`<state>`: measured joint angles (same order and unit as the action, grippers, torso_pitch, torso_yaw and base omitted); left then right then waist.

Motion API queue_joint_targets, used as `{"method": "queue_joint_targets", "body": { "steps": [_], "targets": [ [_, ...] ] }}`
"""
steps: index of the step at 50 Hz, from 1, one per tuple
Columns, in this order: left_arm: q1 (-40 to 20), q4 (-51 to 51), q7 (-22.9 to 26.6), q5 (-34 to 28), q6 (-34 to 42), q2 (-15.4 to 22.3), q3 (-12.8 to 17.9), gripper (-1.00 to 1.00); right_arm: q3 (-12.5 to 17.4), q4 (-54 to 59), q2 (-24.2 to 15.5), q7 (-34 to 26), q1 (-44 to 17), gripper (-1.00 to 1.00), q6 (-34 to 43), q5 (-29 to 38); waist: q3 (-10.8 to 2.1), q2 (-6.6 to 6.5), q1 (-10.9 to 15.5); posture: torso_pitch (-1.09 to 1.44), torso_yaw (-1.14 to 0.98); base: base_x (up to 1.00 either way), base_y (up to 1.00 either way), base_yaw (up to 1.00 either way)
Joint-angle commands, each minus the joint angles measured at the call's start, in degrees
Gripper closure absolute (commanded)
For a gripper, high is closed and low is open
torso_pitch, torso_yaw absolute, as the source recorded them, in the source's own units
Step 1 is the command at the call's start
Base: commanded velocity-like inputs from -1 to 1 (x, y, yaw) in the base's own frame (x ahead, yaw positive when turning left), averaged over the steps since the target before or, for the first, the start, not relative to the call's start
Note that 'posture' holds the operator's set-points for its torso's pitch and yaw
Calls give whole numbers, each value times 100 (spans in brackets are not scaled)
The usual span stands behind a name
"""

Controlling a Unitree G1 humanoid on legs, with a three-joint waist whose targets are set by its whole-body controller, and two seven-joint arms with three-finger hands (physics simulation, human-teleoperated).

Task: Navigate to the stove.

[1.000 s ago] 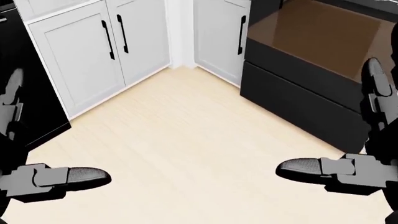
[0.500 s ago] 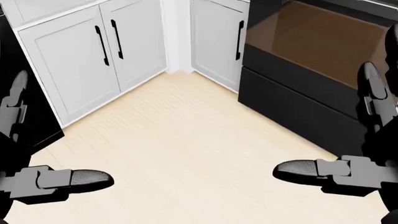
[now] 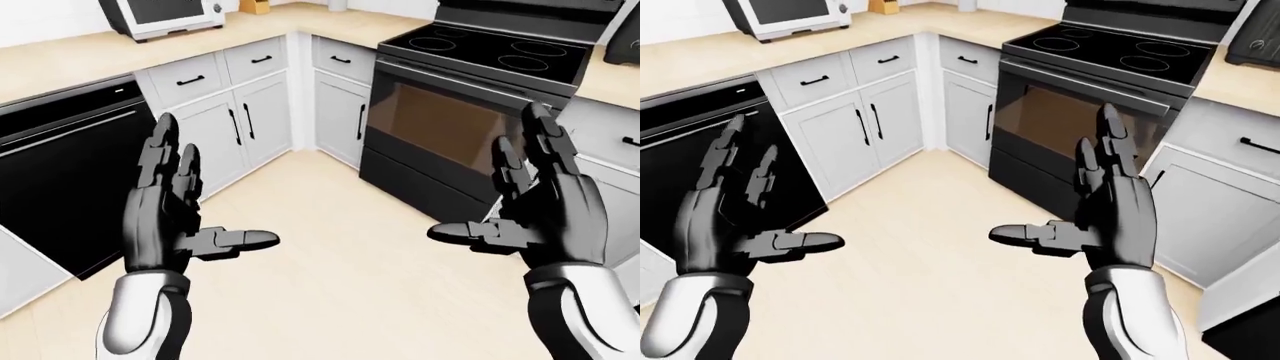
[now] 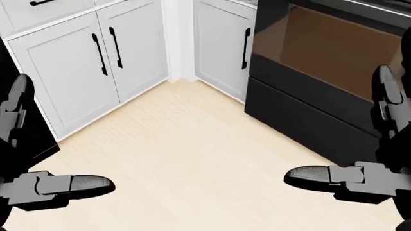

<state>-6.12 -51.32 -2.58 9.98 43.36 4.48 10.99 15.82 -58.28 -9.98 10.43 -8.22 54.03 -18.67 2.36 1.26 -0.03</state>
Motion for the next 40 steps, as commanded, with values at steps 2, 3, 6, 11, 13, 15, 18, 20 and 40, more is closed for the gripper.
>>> {"method": "queue_joint_targets", "body": {
  "steps": [2, 3, 6, 11, 13, 15, 18, 20, 40],
  "targets": [
    [-89, -209, -24, -28, -198, 35, 40, -100, -16, -172, 0, -73, -103, -100, -201, 12, -14, -63, 8, 0, 0, 15, 0, 0],
    [-86, -198, -23, -37, -211, 33, 31, -100, -8, -172, 14, -101, -96, -100, -205, 35, -13, -135, -4, 0, 0, 16, 0, 0],
    [-90, -193, -20, -44, -213, 26, 16, -100, 19, -172, 6, -113, -129, -100, -177, 28, -132, -577, -36, 0, 0, 15, 0, 0],
    [-126, -192, -24, -45, -179, 32, 18, -100, 18, -172, -32, -87, -153, -100, -154, 29, -108, -388, 63, 0, 0, 15, 0, 0],
    [-119, -215, -26, -42, -162, 31, 14, -100, 6, -172, -26, -94, -148, -100, -157, 47, -100, -293, 69, 0, 0, 15, 0, 0],
    [-116, -196, -20, -39, -181, 30, 16, -100, 23, -172, -57, -58, -166, -100, -146, -7, -56, -179, 78, 0, 0, 16, 0, 0],
    [-111, -191, -17, -53, -192, 30, 2, -100, 28, -172, -96, 2, -164, -100, -147, -78, -96, 146, 103, 0, 0, 15, 0, 0],
    [-111, -198, -16, -56, -184, 29, -2, -100, 30, -172, -96, 11, -164, -100, -146, -83, -131, 129, 24, 0, 0, 15, 0, 0],
    [-104, -167, -19, -58, -212, 23, -1, -100, 7, -172, 10, -127, -161, -100, -142, 98, -70, -223, 76, 0, 0, 15, 0, 0]
  ]
}}
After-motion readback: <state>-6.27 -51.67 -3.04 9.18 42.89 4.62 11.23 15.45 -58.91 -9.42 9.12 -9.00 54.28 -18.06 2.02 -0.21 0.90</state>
